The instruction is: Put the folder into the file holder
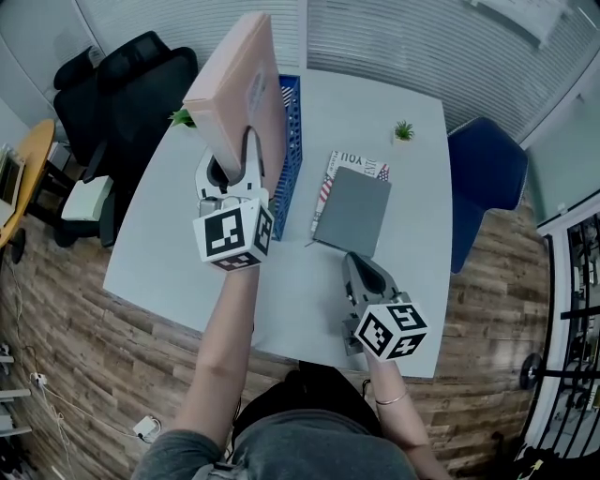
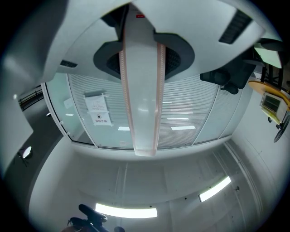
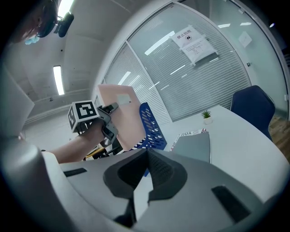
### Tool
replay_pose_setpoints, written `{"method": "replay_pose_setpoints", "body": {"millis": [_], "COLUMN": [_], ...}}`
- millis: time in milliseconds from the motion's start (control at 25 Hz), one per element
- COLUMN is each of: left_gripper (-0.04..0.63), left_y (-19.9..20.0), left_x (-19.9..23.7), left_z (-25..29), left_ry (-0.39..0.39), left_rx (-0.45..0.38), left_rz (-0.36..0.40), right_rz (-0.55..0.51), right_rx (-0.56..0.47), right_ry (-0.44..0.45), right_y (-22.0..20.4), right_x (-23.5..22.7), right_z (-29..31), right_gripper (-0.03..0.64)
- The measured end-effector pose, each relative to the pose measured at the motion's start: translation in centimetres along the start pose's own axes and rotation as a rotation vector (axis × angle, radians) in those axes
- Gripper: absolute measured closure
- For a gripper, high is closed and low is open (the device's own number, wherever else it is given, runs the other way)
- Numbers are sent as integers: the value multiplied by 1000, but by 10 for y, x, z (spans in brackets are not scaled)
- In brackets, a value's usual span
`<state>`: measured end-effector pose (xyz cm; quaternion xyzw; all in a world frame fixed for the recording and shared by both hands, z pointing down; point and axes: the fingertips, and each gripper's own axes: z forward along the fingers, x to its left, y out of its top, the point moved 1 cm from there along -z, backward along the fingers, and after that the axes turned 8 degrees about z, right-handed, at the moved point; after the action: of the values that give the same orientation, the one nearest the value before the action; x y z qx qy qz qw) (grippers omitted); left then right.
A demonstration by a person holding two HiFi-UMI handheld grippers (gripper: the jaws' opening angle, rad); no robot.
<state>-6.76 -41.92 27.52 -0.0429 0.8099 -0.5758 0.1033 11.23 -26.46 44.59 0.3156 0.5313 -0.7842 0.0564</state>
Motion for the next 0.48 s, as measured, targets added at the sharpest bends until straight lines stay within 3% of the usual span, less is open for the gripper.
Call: {"method": "replay_pose_setpoints", "body": {"millis": [480], "left_gripper": [443], "left_y": [-34], "left_x": [-5], "left_z": [-3], "left_ry": [-5], "left_rx": [41], "left_rz": [-16], "right_rz": [6], "right_rx": [20], "right_ry": [-14], "right_y": [-6], "right_x": [-7], "right_z": [3], "right_gripper": [614]}}
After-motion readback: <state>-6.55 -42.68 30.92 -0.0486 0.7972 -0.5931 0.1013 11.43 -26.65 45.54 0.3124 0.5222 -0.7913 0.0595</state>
